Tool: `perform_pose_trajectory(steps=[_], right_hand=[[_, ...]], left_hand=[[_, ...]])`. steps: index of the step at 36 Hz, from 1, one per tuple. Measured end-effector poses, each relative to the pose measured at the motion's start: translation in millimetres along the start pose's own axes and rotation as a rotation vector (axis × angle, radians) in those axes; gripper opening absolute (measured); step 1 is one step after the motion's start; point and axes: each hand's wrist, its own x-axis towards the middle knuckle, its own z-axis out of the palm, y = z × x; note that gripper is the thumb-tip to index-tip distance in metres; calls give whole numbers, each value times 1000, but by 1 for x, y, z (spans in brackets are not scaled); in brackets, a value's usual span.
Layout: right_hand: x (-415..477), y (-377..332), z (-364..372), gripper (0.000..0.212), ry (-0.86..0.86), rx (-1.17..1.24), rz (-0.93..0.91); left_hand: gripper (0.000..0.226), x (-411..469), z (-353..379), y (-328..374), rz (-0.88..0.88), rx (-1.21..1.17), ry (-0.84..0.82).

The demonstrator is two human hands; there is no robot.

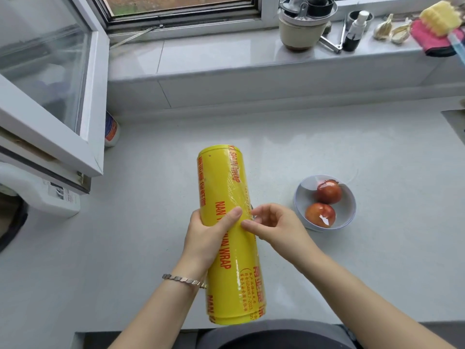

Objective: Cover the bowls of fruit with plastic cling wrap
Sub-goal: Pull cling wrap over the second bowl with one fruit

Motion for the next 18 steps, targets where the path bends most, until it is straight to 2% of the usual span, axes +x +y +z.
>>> perform_pose_trajectory(steps=[2,5,8,12,16,18], right_hand=[[0,0,2,12,-17,-38,-23],[-2,1,3,20,-34,-102,-54],[-5,5,2,20,-17,-67,-83],[-5,5,-2,20,28,16,-114],[-2,2,-11,21,45,42,-172],[0,-1,-16,21,34,22,-194]], left_hand=[[86,0,1,-2,23,21,21],[87,-1,1,-3,60,78,39],[91,-2,-1,0,83,110,18],[89,0,-9,6,71,74,-125],[61,2,-17,15,56,-43,-300],[67,5,-18,17,45,-77,-350]])
